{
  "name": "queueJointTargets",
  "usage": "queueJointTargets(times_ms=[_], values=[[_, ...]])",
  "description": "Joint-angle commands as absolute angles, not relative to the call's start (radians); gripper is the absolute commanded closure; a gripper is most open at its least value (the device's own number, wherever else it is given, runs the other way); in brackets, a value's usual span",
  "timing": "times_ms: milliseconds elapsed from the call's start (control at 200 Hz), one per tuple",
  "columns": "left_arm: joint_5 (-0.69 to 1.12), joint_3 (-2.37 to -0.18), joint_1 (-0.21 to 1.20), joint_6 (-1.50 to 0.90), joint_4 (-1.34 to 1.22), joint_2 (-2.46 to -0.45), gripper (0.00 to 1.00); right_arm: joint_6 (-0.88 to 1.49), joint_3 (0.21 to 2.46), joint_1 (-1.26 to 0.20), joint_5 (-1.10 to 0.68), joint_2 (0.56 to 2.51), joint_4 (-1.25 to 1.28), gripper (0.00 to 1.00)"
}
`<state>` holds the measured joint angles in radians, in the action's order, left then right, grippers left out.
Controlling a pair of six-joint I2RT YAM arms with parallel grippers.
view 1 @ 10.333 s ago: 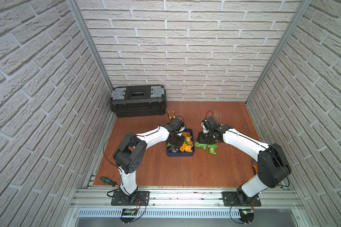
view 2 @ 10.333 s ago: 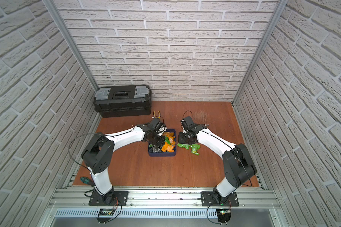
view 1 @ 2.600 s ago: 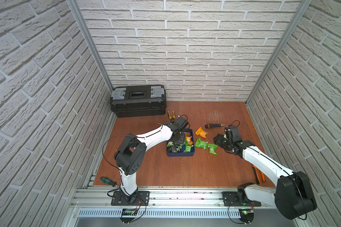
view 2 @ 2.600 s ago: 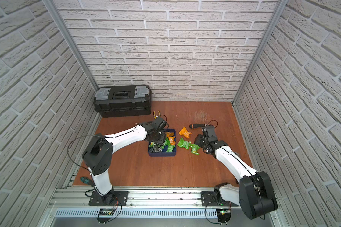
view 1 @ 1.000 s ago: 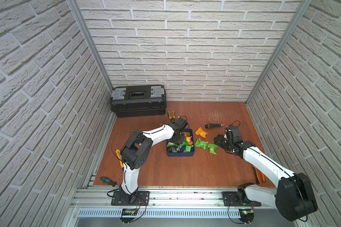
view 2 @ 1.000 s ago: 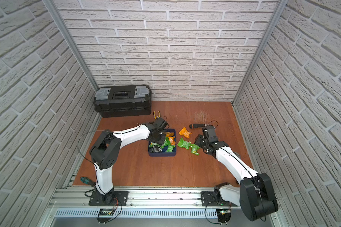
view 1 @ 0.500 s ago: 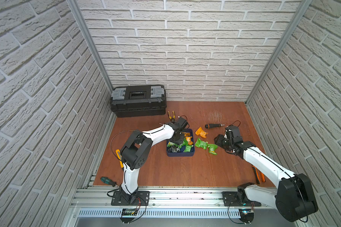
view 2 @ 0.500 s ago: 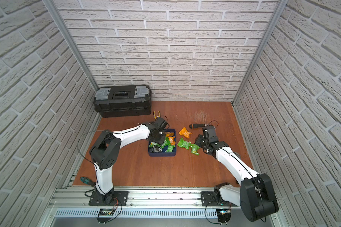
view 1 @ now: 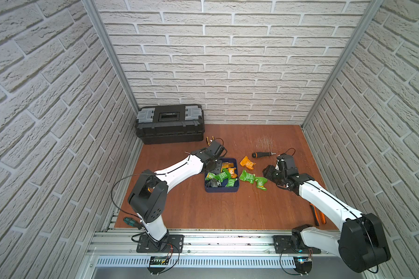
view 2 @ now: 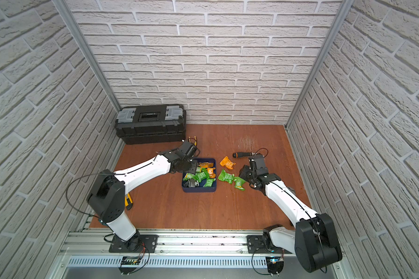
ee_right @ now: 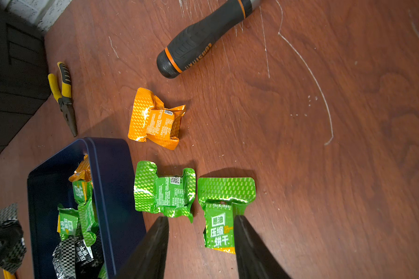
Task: Take the cookies out of the storage box
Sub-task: Pick up the cookie from the storage box, then place the cookie at the center of the board.
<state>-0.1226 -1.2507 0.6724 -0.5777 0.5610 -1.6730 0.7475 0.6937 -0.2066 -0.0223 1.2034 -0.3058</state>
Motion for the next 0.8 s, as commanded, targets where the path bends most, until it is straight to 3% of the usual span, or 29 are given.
queueJointTargets(times_ms=[0,355,795], values=[[-0.13,-1.2,0.63,-0.61,0.556,-1.593,0.69,0.749,0.698,-0.209,-0.034,1.209,-0.267,0.51],[-0.069,-0.948,0.434,-0.61,0.532,-1.425,0.68,0.75,0.736,-0.233,-0.064,1.281,-0.234,0.51],[-0.05,-0.865,0.417,-0.607,0.383,-1.639,0.68,0.747,0.778,-0.341,-0.042,1.343,-0.228,0.51]])
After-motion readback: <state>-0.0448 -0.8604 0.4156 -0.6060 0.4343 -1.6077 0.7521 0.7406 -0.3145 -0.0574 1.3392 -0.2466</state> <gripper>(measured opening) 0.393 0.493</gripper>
